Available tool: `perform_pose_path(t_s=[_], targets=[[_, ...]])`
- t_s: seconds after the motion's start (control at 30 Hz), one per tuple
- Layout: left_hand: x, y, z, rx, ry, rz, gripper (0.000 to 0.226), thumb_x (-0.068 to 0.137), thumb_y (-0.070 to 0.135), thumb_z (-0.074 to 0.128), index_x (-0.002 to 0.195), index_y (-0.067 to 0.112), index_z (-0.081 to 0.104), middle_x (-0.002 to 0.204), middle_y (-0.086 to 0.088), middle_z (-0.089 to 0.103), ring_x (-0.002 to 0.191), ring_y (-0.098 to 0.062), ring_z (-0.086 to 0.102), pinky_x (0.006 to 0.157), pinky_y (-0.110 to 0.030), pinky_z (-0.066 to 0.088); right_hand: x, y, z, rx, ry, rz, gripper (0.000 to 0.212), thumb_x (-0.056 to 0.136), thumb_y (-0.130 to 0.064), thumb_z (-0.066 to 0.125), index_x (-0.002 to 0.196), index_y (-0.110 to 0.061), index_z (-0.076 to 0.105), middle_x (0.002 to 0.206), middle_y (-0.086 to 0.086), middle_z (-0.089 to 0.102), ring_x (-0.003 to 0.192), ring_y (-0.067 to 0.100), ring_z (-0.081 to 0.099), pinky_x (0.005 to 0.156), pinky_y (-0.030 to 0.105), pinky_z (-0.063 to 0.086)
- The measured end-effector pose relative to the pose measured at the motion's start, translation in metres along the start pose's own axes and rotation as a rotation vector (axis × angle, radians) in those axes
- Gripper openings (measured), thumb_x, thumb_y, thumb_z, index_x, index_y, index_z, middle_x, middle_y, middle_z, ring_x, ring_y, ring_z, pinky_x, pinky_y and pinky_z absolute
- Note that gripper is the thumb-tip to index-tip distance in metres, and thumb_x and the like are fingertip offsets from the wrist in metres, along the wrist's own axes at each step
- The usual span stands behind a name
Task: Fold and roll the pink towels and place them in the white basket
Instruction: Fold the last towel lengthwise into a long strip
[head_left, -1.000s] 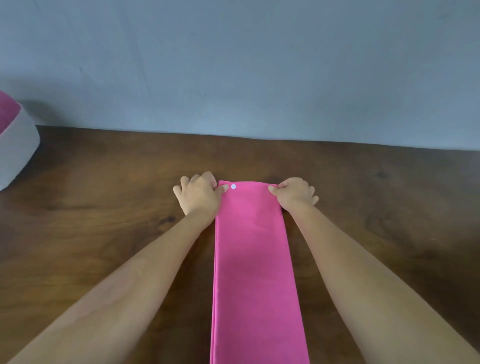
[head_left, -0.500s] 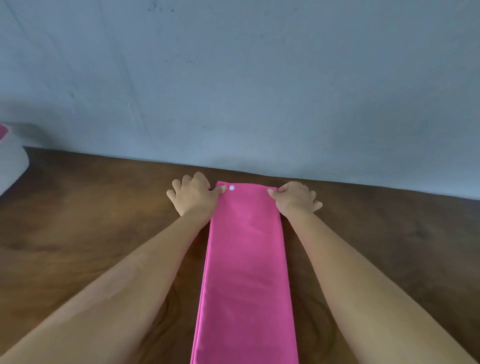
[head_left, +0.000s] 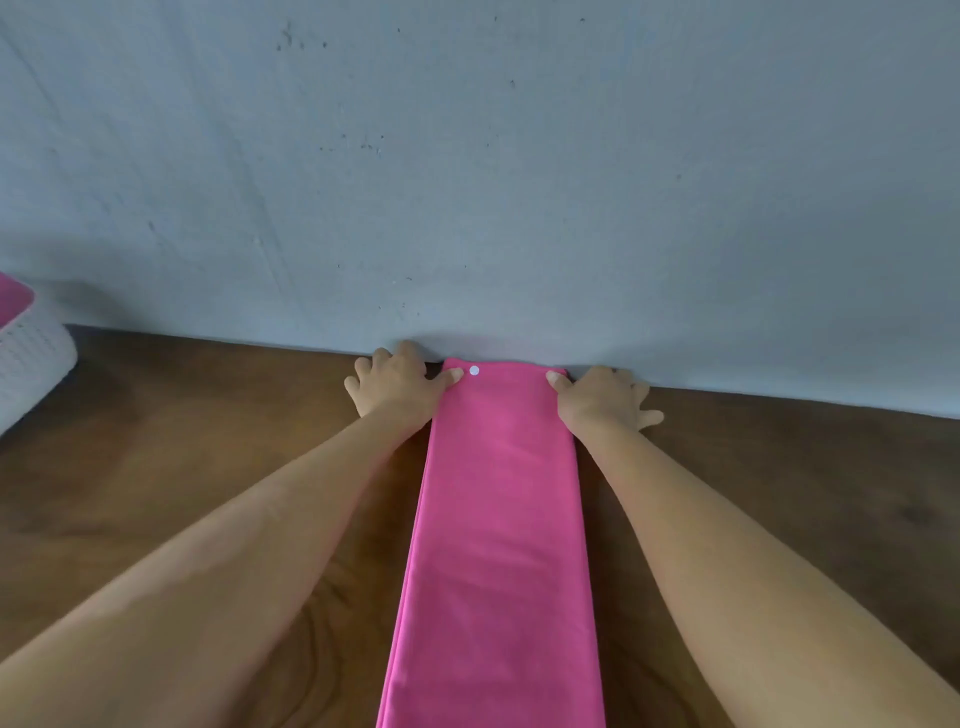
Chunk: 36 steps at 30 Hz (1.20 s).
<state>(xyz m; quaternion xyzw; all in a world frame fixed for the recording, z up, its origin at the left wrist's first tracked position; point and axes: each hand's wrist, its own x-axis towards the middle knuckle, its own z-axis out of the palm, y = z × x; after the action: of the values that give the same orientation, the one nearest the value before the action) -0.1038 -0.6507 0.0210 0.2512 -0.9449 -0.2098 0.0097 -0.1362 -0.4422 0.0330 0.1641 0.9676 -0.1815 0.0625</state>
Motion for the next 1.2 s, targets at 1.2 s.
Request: perform_pose_path(t_s=[1.2], targets=[[-0.217,-0.086,0.01,0.113,-0.169,0.794,0.069,0.105,0.055,0.024,0.162,0.018,0.015,0.169,0.002,0.014,0.156,-0.013,0.003,0.127,-0.034,0.001,-0.347,0.175,-0.007,0.034,-0.16,-0.003,0.045,0.09,-0.07,0.054,0.103,-0.029,0.064,0.118,-0.01,0.047,0.114,0.016,0.044,0.099,0.041,0.029]])
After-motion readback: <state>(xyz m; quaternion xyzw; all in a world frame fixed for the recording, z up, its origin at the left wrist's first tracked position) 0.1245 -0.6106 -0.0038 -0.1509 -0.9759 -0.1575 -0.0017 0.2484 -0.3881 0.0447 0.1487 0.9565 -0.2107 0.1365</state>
